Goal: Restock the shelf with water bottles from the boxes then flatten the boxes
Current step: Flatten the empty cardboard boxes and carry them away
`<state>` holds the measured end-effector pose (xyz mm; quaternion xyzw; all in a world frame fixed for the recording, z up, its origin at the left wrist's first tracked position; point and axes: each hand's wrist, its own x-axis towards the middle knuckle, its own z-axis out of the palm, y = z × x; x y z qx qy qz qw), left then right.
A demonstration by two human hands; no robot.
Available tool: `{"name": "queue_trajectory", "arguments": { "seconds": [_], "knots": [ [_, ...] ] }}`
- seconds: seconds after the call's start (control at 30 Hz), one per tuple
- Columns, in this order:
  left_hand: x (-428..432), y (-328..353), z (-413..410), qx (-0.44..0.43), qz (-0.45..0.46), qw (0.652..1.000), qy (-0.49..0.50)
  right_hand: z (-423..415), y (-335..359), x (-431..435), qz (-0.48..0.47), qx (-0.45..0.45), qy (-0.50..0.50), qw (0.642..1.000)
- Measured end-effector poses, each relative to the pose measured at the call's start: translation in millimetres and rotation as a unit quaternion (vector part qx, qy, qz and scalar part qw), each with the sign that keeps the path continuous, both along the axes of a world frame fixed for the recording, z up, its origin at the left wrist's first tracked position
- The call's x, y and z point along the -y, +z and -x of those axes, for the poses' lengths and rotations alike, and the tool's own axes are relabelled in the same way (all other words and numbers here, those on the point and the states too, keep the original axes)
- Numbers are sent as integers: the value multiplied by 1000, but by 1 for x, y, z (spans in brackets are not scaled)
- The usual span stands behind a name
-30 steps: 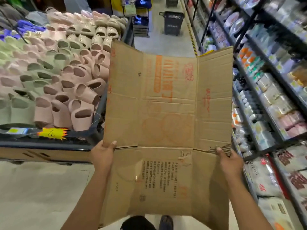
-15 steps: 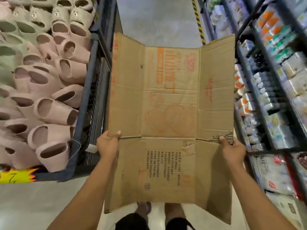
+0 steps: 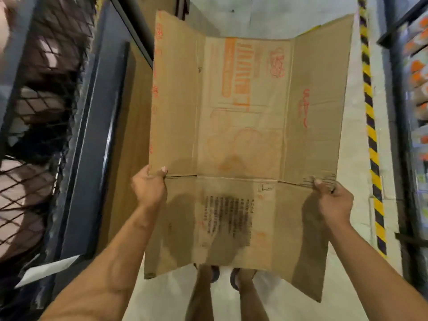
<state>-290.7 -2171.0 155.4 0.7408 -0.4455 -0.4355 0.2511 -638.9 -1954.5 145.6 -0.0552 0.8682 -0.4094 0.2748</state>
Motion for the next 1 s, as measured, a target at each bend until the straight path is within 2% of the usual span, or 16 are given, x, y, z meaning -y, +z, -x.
{"name": "queue_trajectory", "arguments": {
  "seconds": [0.1, 0.27, 0.5, 0.7, 1.0],
  "knots": [
    [24, -85, -1, 35, 0, 999, -13, 3, -91, 17, 8, 18, -17, 1000],
    [49, -224, -20, 46, -34, 998, -16, -3, -226, 35, 17, 27, -18, 999],
    [41, -384, -43, -4, -66, 998, 1, -16, -374, 26, -14, 32, 7, 999],
    [46, -456, -46, 3, -75, 997, -5, -8, -433, 16, -35, 33, 10, 999],
    [52, -465, -33, 17, -124, 990, -58, -4, -431, -3, -103, 36, -22, 994]
  ]
}}
